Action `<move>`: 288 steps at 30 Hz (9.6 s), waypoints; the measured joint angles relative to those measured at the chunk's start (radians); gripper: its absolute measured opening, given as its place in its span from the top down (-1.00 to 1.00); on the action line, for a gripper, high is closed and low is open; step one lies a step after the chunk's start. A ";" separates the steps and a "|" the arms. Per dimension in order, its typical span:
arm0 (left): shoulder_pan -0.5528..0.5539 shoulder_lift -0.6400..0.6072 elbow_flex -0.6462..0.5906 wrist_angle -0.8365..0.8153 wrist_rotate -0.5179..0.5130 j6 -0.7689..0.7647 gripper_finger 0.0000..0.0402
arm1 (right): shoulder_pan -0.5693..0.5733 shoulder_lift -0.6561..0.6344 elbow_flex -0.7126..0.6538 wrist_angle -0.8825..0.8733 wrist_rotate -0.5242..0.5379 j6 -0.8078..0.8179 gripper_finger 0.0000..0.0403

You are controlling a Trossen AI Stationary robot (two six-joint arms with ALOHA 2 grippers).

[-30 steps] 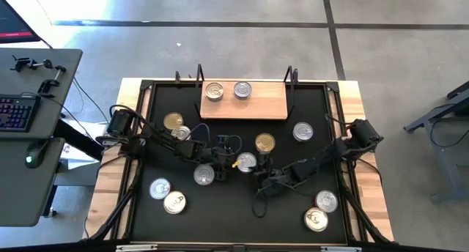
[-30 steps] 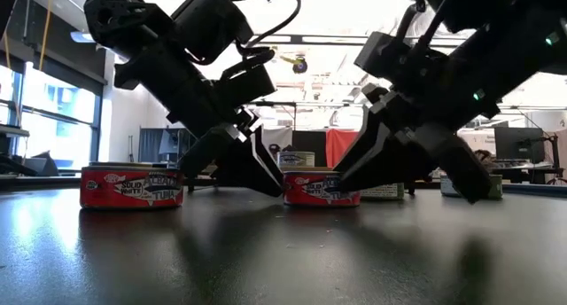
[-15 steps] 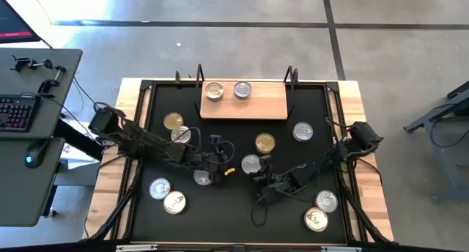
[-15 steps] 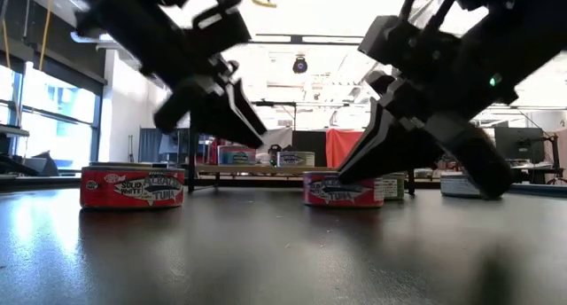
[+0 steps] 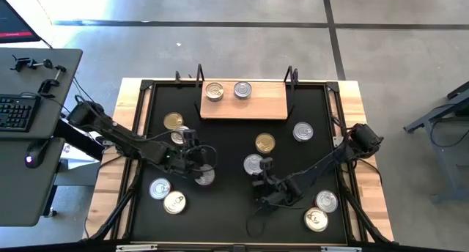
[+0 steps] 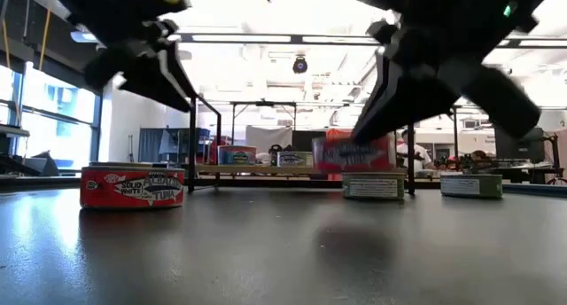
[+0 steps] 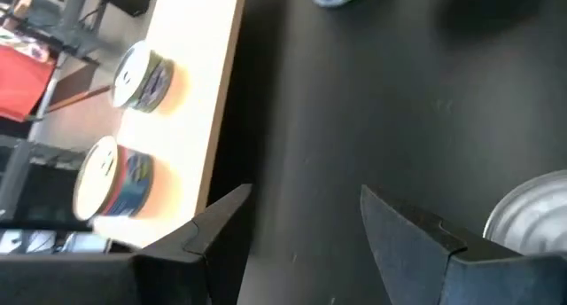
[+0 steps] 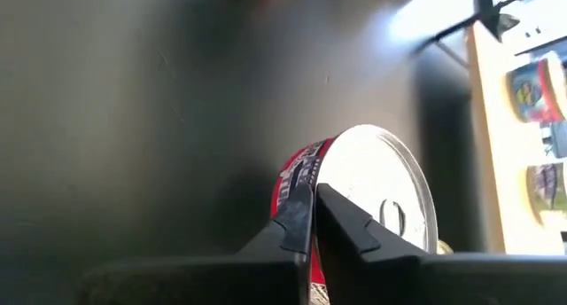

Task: Stack canned seafood by type on shelf
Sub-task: Put the top right red canned tuna on the shelf, then put the top left blue canned tuna on the lower right shelf

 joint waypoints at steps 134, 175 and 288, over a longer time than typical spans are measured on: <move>0.154 0.271 -0.338 1.139 0.363 0.494 0.01 | -0.370 0.085 0.145 0.273 -0.433 -0.073 1.00; 0.311 0.321 -0.018 0.562 0.731 0.482 0.98 | 0.012 -0.020 0.147 -0.139 0.121 0.486 0.69; -0.066 -0.398 -0.518 0.808 0.257 -0.091 1.00 | -1.024 -0.065 0.146 -0.148 -0.494 -0.169 0.89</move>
